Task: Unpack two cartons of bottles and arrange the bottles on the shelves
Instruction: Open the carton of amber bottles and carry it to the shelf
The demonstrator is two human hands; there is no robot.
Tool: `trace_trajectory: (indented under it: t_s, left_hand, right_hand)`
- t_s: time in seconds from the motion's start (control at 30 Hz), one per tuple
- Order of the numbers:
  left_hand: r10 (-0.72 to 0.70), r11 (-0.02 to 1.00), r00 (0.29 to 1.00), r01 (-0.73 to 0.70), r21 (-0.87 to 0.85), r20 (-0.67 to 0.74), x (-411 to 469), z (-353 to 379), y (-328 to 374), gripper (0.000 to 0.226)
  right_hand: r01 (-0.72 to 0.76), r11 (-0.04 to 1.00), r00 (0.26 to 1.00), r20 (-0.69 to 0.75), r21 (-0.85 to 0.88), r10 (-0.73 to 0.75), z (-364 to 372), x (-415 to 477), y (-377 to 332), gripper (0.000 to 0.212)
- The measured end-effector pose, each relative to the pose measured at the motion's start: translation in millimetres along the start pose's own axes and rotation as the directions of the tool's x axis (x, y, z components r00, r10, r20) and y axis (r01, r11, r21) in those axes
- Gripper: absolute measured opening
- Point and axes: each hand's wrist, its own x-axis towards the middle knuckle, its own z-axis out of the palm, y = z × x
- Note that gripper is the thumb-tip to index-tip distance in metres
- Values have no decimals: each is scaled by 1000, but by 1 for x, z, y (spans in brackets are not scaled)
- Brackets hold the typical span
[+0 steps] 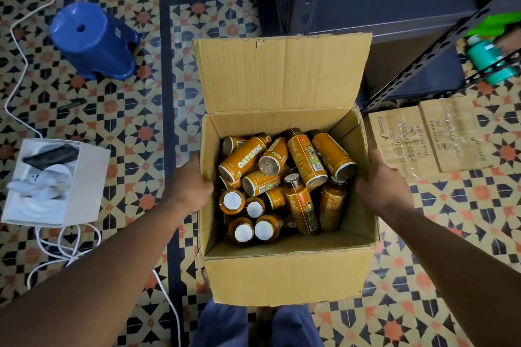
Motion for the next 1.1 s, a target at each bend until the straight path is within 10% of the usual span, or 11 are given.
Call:
trace_trajectory:
  t_s: [0.23,0.5,1.1]
  left_hand:
    - [43,997,988,-33,69,-149,-16,8,1,93]
    - [-62,998,997,63,-13,53,-3,0,-2,24]
    - [41,999,996,-42,6,74,-24,-37,-45,22]
  right_hand:
    - [5,999,998,68,-43,-2,1,-1,2,60]
    - [-21,999,998,55,-45,23,-2,-5,-2,62]
    - [24,999,999,35,41,-26,-10,-58,-22,62]
